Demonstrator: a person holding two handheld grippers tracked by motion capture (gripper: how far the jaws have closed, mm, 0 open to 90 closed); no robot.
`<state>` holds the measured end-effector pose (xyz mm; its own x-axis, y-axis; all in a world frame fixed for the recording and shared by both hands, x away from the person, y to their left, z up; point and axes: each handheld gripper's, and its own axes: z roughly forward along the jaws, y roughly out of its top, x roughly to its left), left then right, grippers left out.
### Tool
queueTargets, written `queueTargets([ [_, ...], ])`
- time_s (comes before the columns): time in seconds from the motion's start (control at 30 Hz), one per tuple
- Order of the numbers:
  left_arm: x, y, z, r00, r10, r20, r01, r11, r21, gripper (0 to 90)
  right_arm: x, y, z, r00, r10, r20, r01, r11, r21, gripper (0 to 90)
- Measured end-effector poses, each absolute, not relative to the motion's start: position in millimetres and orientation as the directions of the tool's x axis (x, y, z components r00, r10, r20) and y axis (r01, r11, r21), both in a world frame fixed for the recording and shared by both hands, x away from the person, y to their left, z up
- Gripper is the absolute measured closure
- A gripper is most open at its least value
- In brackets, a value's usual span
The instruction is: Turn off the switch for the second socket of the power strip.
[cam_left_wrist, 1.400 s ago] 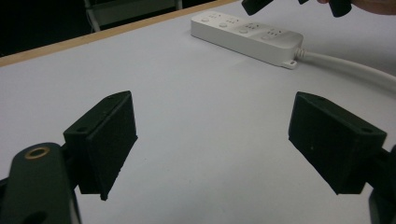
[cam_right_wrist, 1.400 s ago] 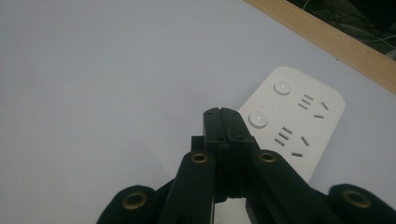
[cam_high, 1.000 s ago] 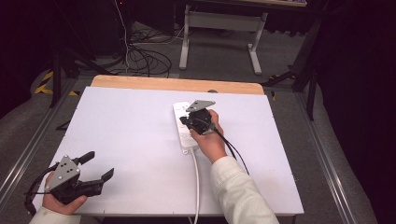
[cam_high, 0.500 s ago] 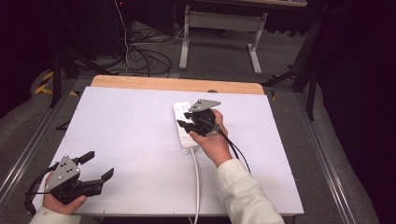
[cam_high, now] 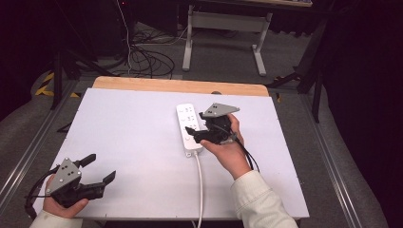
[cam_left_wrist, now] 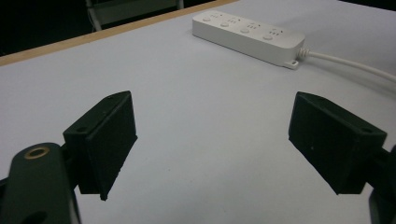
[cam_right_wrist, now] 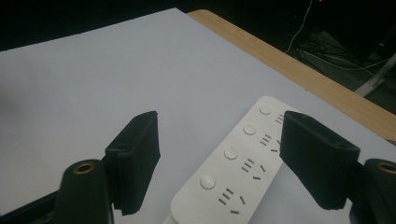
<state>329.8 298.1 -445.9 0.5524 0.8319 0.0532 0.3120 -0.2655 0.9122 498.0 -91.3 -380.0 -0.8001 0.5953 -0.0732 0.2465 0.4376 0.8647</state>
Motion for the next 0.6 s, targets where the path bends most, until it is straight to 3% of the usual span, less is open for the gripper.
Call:
queueTargets([
  [0.6, 328.9, 297.1, -445.5, 0.554, 0.832, 0.047, 0.314, -0.26, 0.913, 15.6, 460.1, -133.9, -379.1, -0.783, 0.62, -0.053, 0.263, 0.407, 0.875, 20.7],
])
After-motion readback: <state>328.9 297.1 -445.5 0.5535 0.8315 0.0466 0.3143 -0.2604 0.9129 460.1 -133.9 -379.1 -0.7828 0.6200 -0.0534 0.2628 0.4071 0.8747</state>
